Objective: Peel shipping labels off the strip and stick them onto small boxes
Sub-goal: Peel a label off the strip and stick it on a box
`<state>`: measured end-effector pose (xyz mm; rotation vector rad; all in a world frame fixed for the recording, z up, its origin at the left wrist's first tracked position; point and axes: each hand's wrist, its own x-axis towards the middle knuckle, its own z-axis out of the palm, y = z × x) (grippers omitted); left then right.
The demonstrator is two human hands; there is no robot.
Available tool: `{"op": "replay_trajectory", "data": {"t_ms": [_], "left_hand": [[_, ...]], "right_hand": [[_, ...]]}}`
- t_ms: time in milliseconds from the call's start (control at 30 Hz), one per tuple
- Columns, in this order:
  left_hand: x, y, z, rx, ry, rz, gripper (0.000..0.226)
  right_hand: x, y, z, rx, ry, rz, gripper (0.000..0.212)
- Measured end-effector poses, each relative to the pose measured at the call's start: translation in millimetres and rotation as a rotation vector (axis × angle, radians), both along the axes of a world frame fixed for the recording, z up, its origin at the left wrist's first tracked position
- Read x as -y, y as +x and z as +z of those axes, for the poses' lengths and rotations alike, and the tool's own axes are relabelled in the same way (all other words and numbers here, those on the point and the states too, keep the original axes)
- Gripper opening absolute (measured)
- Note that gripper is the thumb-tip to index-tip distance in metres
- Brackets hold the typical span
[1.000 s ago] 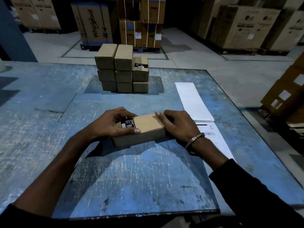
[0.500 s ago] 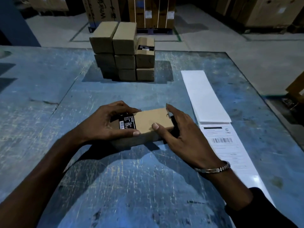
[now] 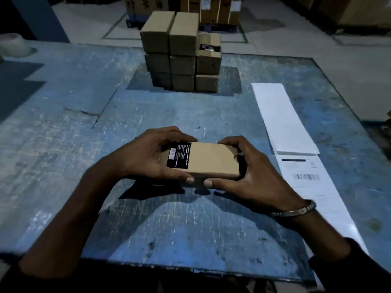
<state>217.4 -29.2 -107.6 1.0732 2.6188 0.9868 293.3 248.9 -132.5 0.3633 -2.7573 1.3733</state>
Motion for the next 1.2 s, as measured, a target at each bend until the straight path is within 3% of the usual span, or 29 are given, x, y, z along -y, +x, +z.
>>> {"op": "replay_trajectory", "data": {"t_ms": [167, 300, 467, 567, 667, 767, 867, 1033, 1200], "left_hand": [[17, 40, -17, -0.055, 0.084, 0.12, 0.105], [22, 62, -24, -0.133, 0.136, 0.196, 0.084], [17, 72, -26, -0.19, 0.084, 0.287, 0.084], [-14, 95, -15, -0.391, 0.121, 0.322, 0.077], [-74, 129, -11, -0.498, 0.178, 0.258, 0.051], [-128, 159, -24, -0.448, 0.168, 0.109, 0.035], [-168, 184, -38, -0.35, 0.078, 0.027, 0.041], [-197, 210, -54, -0.409, -0.003, 0.064, 0.049], [-191, 256, -77, -0.57, 0.258, 0.185, 0.012]], "right_hand": [[1, 7, 2, -0.046, 0.007, 0.088, 0.093], [4, 6, 1, -0.099, 0.047, 0.125, 0.084], [3, 9, 8, -0.087, 0.026, 0.142, 0.086], [-7, 16, 20, -0.175, -0.052, 0.006, 0.064], [-32, 35, 20, -0.285, -0.084, -0.21, 0.031], [-62, 64, 4, -0.329, 0.027, -0.282, 0.016], [-88, 88, -2, -0.283, 0.041, -0.273, 0.005], [-98, 94, -10, -0.271, -0.046, -0.421, 0.016], [-89, 83, -21, -0.218, 0.008, -0.507, 0.024]]}}
